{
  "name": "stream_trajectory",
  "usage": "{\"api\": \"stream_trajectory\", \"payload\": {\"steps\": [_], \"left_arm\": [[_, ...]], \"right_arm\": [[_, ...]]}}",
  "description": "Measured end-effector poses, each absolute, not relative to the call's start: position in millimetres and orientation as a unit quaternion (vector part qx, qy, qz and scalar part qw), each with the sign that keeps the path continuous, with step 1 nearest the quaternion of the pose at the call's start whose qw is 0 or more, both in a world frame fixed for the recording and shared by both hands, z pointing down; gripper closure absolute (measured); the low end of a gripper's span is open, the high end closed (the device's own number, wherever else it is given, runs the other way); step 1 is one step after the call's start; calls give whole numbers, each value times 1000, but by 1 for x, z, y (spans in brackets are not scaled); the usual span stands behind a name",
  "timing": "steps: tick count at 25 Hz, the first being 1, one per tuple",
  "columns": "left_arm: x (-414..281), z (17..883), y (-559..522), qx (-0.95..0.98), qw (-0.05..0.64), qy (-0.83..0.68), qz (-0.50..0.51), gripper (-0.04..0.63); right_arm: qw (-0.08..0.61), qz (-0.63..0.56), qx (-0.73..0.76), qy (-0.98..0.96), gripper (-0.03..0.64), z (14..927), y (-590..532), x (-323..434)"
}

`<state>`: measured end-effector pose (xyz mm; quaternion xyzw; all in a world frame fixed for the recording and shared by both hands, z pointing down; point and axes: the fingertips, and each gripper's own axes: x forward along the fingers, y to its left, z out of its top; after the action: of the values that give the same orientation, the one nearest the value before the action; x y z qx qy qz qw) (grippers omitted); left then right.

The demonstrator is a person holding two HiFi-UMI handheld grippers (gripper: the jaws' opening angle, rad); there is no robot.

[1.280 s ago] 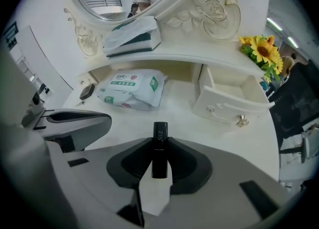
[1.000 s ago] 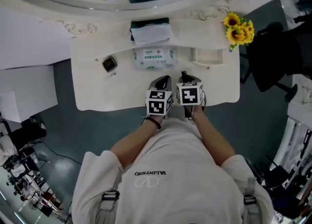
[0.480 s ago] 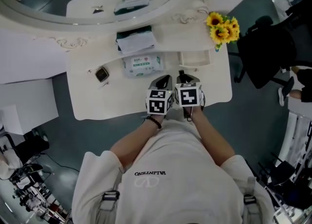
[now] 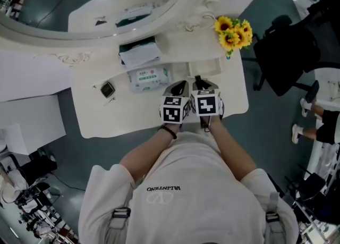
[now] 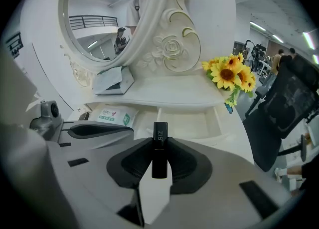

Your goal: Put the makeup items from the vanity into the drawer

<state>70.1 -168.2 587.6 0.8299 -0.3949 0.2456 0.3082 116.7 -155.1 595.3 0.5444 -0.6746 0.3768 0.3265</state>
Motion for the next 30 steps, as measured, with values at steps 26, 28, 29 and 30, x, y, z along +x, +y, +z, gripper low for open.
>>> {"api": "stream_trajectory", "payload": {"steps": [26,28,29,30], "left_arm": [[129,582,-198,839,298,-386,243,594],[131,583,-200,838,298,-386,244,594],[132,583,-200,838,298,-387,244,594],[133,583,-201,838,299,-386,244,594]], "right_arm": [[299,380,567,-667,514,588,-194,178],[299,380,567,-667,514,588,-195,180],[299,381,567,-667,514,588,-195,181],[300,382,566,-666,514,589,-195,182]]}}
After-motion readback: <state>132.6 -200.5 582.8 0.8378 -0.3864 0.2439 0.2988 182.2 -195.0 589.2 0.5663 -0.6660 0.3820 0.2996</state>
